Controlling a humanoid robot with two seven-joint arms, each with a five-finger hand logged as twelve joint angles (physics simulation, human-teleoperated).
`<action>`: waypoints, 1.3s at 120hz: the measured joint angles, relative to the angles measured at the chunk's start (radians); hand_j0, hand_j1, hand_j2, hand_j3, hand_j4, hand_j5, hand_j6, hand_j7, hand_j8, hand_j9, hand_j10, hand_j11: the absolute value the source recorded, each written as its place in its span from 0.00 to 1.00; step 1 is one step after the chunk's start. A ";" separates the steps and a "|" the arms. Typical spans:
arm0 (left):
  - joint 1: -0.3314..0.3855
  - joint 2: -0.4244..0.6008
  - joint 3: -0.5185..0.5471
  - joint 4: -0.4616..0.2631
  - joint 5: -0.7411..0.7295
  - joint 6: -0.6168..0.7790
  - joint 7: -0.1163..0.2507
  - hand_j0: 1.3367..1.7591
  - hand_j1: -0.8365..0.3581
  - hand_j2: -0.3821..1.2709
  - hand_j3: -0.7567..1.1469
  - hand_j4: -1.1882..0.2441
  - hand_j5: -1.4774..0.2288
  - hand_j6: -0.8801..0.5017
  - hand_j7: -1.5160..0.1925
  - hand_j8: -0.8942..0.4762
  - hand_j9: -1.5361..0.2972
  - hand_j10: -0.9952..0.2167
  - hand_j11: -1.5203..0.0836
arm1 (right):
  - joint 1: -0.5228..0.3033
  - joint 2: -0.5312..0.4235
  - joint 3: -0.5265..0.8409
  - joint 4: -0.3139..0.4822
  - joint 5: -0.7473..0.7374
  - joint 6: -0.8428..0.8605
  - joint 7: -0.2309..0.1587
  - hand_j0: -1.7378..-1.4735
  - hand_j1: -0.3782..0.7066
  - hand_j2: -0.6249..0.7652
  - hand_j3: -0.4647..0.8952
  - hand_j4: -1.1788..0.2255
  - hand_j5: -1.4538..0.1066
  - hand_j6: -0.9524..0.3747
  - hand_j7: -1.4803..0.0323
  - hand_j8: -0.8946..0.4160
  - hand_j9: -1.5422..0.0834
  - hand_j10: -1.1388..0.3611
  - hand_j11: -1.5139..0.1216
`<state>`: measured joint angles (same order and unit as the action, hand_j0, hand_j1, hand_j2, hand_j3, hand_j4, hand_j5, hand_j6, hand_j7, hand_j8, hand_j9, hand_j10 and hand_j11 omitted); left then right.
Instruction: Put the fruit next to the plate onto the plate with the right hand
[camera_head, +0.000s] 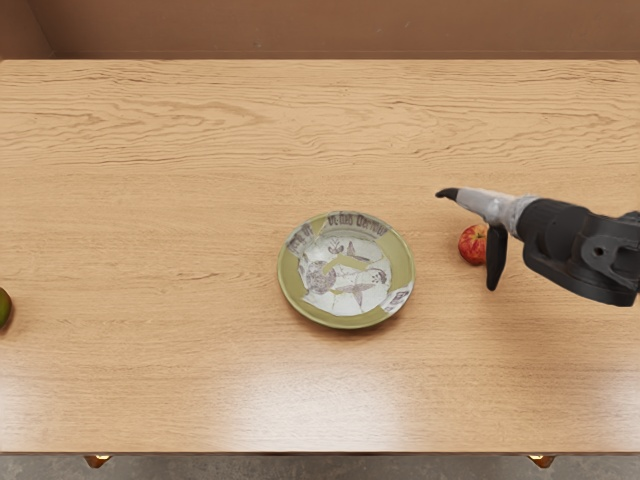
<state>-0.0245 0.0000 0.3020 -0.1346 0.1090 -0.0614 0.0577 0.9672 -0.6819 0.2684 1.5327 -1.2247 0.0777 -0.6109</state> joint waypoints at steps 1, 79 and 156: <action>0.000 0.000 0.000 0.000 0.000 0.000 0.000 0.76 0.75 0.26 0.40 0.66 0.68 0.46 0.70 0.47 0.66 0.62 0.75 | -0.001 0.000 0.000 0.000 -0.002 -0.002 0.000 0.30 0.09 0.44 0.34 0.79 0.88 0.67 0.93 0.63 0.90 0.72 0.88; 0.000 0.000 0.000 0.000 0.000 0.000 0.000 0.76 0.75 0.26 0.40 0.66 0.68 0.46 0.70 0.47 0.66 0.62 0.75 | -0.068 0.026 -0.022 -0.004 -0.086 -0.149 0.000 0.30 0.31 0.42 0.34 0.65 0.72 0.52 0.76 0.48 0.74 0.59 0.72; 0.000 0.000 0.000 0.000 0.000 0.000 0.000 0.76 0.75 0.26 0.40 0.66 0.68 0.46 0.70 0.47 0.66 0.62 0.75 | -0.091 0.034 -0.028 -0.028 -0.087 -0.179 -0.001 0.32 0.55 0.40 0.34 0.47 0.50 0.34 0.54 0.38 0.53 0.42 0.52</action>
<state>-0.0245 0.0000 0.3020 -0.1343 0.1090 -0.0614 0.0581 0.8766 -0.6477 0.2407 1.5046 -1.3115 -0.1014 -0.6123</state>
